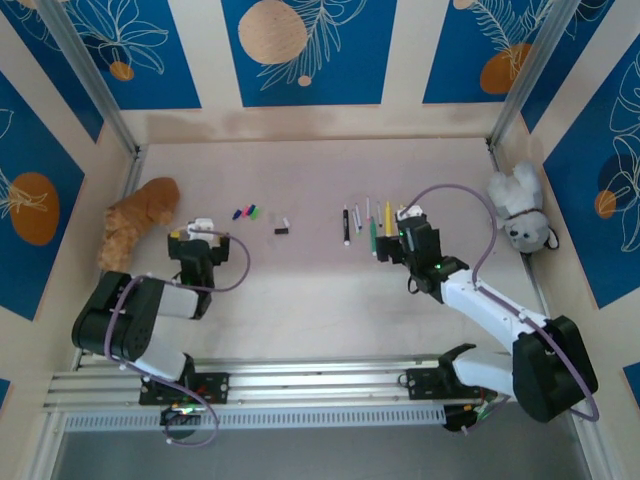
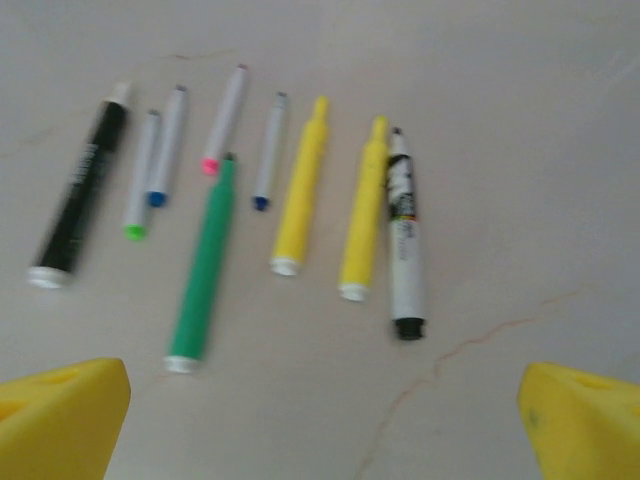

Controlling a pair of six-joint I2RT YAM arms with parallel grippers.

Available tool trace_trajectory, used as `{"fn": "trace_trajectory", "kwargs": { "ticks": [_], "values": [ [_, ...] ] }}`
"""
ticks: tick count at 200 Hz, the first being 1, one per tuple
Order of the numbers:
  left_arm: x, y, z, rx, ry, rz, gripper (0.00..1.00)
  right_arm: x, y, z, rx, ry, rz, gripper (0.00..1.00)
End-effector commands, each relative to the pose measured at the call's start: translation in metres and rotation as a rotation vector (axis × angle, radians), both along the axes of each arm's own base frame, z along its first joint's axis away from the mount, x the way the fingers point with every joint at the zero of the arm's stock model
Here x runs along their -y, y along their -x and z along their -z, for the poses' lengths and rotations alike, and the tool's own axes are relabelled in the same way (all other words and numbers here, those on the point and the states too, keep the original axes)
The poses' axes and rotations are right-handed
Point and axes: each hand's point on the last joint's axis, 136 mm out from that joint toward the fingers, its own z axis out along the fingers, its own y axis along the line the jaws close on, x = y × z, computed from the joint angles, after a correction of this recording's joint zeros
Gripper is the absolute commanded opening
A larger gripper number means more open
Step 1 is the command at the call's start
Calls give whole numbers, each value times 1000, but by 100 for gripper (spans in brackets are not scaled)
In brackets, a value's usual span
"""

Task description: Open the pen caps

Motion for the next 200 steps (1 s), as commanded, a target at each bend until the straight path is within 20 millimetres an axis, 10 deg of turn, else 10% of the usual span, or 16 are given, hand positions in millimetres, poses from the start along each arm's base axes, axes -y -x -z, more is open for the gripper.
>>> {"fn": "trace_trajectory", "kwargs": {
  "ticks": [1,55,200],
  "values": [
    [7,-9,-7,78,93,81,100,26,-22,-23,154,0,71,99],
    [8,-9,-6,62,99,82,100,66,-46,3,290,-226,175,99],
    [6,-20,0,-4,121,83,100,48,-67,24,293,-233,-52,99]
  ]
}}
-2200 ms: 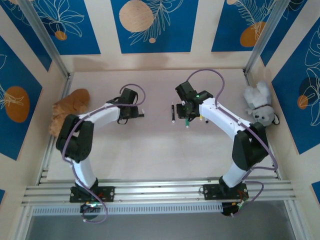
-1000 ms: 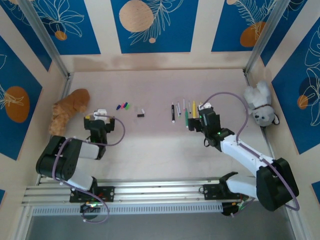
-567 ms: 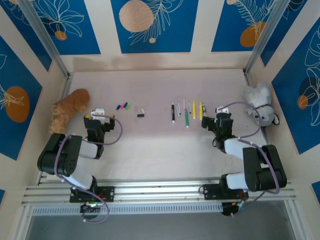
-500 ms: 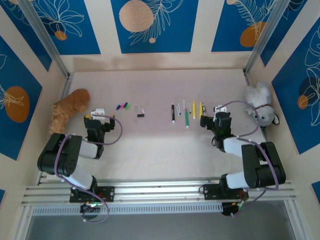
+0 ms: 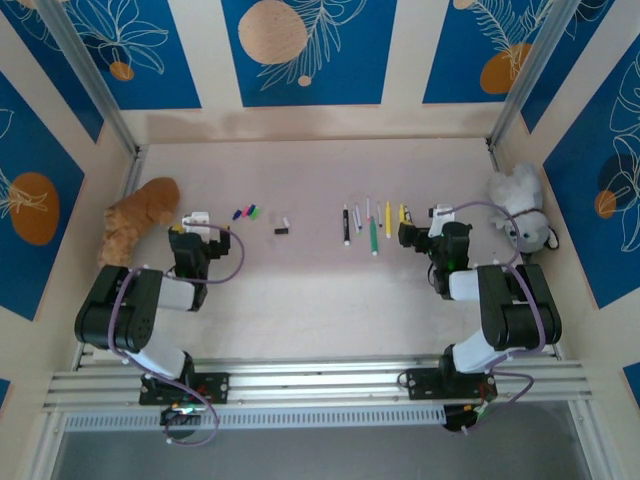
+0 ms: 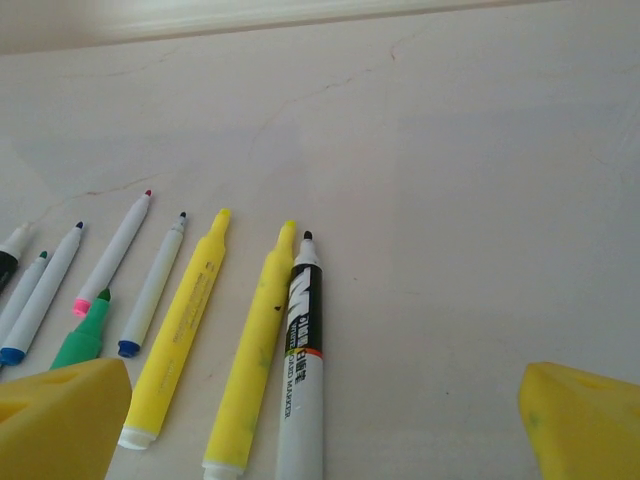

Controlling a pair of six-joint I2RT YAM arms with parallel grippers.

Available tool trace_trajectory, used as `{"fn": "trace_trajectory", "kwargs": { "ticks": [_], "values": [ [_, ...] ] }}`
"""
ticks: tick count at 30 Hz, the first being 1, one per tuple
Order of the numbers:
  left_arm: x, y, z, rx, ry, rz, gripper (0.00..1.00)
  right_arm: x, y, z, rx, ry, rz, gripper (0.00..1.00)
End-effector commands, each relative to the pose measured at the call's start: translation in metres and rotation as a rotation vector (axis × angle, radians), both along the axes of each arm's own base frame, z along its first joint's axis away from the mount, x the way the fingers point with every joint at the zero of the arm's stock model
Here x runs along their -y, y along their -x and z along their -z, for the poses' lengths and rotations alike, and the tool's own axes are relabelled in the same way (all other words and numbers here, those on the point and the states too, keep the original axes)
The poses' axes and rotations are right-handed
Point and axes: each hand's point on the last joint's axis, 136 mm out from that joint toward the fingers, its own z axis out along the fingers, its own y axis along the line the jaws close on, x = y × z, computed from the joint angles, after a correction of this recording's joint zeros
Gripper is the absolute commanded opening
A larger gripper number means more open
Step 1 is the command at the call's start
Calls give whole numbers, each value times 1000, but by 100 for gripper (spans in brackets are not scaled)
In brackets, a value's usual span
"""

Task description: Open the pen caps

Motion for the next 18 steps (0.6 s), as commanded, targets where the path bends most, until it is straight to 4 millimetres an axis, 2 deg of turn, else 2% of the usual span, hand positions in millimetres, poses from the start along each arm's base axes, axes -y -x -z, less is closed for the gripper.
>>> {"fn": "trace_trajectory", "kwargs": {
  "ticks": [1,18],
  "values": [
    [-1,-3,0,-5,25,3,100,-8,-4,-11,45,8,-37,99],
    [-1,-3,0,-4,24,4,100,-8,-6,-10,27,-25,-64,99]
  ]
}}
